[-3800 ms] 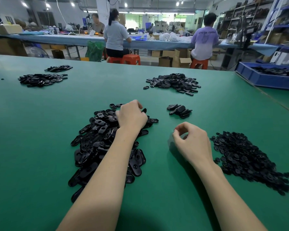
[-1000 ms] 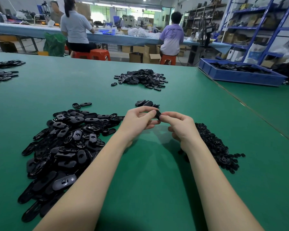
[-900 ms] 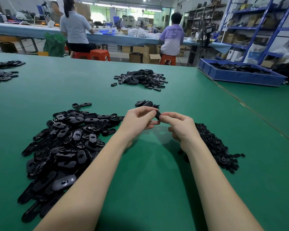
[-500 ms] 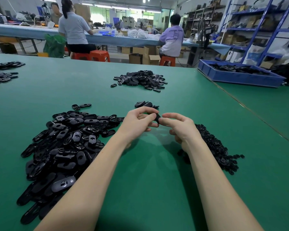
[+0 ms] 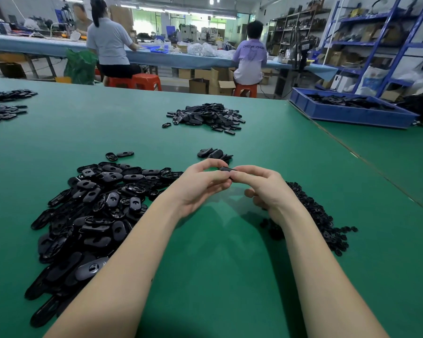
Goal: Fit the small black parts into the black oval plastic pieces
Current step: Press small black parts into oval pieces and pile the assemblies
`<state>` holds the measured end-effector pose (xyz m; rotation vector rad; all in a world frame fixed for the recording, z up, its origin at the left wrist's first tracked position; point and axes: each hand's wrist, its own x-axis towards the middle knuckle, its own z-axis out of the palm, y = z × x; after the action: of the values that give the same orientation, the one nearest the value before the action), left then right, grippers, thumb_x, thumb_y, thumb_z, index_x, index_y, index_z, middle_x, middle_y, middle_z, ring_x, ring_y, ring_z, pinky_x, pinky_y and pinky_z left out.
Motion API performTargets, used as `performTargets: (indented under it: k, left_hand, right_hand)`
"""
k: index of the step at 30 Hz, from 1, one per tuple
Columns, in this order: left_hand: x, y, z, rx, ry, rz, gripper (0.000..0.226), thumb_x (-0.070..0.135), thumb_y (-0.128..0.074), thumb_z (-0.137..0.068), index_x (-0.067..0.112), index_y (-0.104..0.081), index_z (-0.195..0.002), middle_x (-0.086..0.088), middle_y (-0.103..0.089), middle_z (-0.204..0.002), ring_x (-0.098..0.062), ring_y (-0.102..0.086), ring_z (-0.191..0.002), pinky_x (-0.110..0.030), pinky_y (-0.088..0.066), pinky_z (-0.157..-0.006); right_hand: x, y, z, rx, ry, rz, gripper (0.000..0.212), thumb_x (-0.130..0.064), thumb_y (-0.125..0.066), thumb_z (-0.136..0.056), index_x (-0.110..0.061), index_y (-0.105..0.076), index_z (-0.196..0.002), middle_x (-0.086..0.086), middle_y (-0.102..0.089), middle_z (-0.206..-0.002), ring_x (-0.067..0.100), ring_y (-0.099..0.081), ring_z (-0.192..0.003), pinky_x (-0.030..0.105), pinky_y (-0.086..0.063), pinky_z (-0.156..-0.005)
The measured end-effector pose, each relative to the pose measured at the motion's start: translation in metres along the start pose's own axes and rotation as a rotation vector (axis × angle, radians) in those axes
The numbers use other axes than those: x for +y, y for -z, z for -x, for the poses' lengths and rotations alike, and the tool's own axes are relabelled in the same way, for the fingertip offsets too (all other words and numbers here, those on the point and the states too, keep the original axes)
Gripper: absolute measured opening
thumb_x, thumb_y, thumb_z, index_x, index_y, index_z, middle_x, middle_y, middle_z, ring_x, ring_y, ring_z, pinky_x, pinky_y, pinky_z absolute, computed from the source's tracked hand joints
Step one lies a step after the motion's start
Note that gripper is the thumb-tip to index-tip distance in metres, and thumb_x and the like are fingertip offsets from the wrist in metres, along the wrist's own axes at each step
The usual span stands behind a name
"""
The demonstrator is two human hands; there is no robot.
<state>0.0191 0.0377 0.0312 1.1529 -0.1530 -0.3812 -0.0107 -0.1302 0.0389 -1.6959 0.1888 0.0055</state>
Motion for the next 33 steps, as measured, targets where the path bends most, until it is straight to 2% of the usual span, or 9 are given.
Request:
performTargets:
  k: [5, 9, 14, 20, 23, 25, 28, 33]
  left_hand:
    - [-0.001, 0.001, 0.0, 0.017, -0.002, -0.029, 0.017, -0.006, -0.062, -0.092, 0.009, -0.061, -0.101, -0.008, -0.072, -0.087, -0.017, -0.07, -0.075, -0.018, -0.057, -0.074]
    - [-0.003, -0.001, 0.0, 0.031, -0.039, -0.147, 0.019, -0.008, -0.06, -0.093, 0.008, -0.059, -0.101, -0.014, -0.067, -0.088, -0.017, -0.065, -0.069, -0.018, -0.055, -0.072]
    - [-0.005, -0.001, -0.001, 0.041, -0.06, -0.22, 0.018, -0.009, -0.059, -0.093, 0.008, -0.059, -0.1, -0.016, -0.067, -0.088, -0.016, -0.064, -0.068, -0.02, -0.056, -0.074]
    - [-0.01, 0.0, -0.003, 0.107, -0.052, -0.34, 0.018, -0.004, -0.065, -0.09, 0.011, -0.062, -0.1, -0.011, -0.074, -0.085, -0.016, -0.068, -0.072, -0.031, -0.054, -0.095]
    - [-0.011, 0.0, -0.002, 0.128, -0.046, -0.346, 0.016, -0.004, -0.067, -0.089, 0.009, -0.064, -0.098, -0.012, -0.075, -0.086, -0.014, -0.07, -0.069, -0.023, -0.058, -0.08]
    - [-0.01, -0.001, -0.002, 0.144, -0.04, -0.354, 0.016, -0.005, -0.068, -0.088, 0.008, -0.064, -0.096, -0.012, -0.074, -0.084, -0.013, -0.07, -0.066, -0.018, -0.057, -0.069]
    - [-0.01, -0.004, 0.0, 0.154, -0.038, -0.355, 0.014, -0.006, -0.068, -0.089, 0.006, -0.063, -0.095, -0.013, -0.073, -0.083, -0.012, -0.071, -0.065, -0.016, -0.056, -0.066]
    - [-0.008, -0.007, 0.002, 0.167, -0.03, -0.346, 0.017, -0.007, -0.068, -0.088, -0.001, -0.064, -0.103, -0.016, -0.072, -0.086, -0.011, -0.07, -0.063, -0.015, -0.054, -0.064]
  right_hand:
    - [0.0, 0.002, 0.0, -0.021, 0.014, 0.007, 0.018, -0.033, -0.083, -0.082, -0.025, -0.081, -0.098, -0.01, -0.077, -0.084, 0.008, -0.047, -0.056, 0.015, -0.028, -0.041]
    - [0.001, 0.001, -0.002, 0.036, 0.046, 0.079, 0.01, -0.029, -0.082, -0.082, -0.024, -0.081, -0.09, -0.012, -0.072, -0.071, 0.01, -0.047, -0.057, 0.014, -0.03, -0.04]
    - [0.002, 0.001, -0.004, 0.043, 0.064, 0.085, 0.009, -0.023, -0.083, -0.081, -0.02, -0.081, -0.089, -0.009, -0.069, -0.067, 0.006, -0.045, -0.048, 0.014, -0.03, -0.04]
    - [0.008, -0.002, -0.009, 0.09, 0.099, 0.095, 0.011, -0.018, -0.086, -0.078, -0.021, -0.076, -0.076, -0.02, -0.061, -0.05, -0.007, -0.047, -0.039, 0.005, -0.031, -0.041]
    - [0.01, -0.003, -0.011, 0.107, 0.103, 0.126, 0.012, -0.02, -0.086, -0.078, -0.021, -0.075, -0.075, -0.019, -0.063, -0.052, -0.009, -0.049, -0.041, 0.005, -0.031, -0.041]
    - [0.012, -0.006, -0.012, 0.119, 0.104, 0.136, 0.014, -0.019, -0.085, -0.078, -0.02, -0.072, -0.074, -0.013, -0.065, -0.059, -0.007, -0.048, -0.044, 0.008, -0.033, -0.043]
    - [0.014, -0.008, -0.013, 0.133, 0.109, 0.142, 0.015, -0.019, -0.084, -0.078, -0.019, -0.069, -0.073, -0.006, -0.065, -0.067, 0.004, -0.053, -0.058, 0.014, -0.039, -0.053]
    - [0.016, -0.007, -0.014, 0.135, 0.114, 0.153, 0.016, -0.02, -0.085, -0.077, -0.019, -0.069, -0.072, -0.009, -0.064, -0.063, 0.001, -0.052, -0.053, 0.011, -0.039, -0.051]
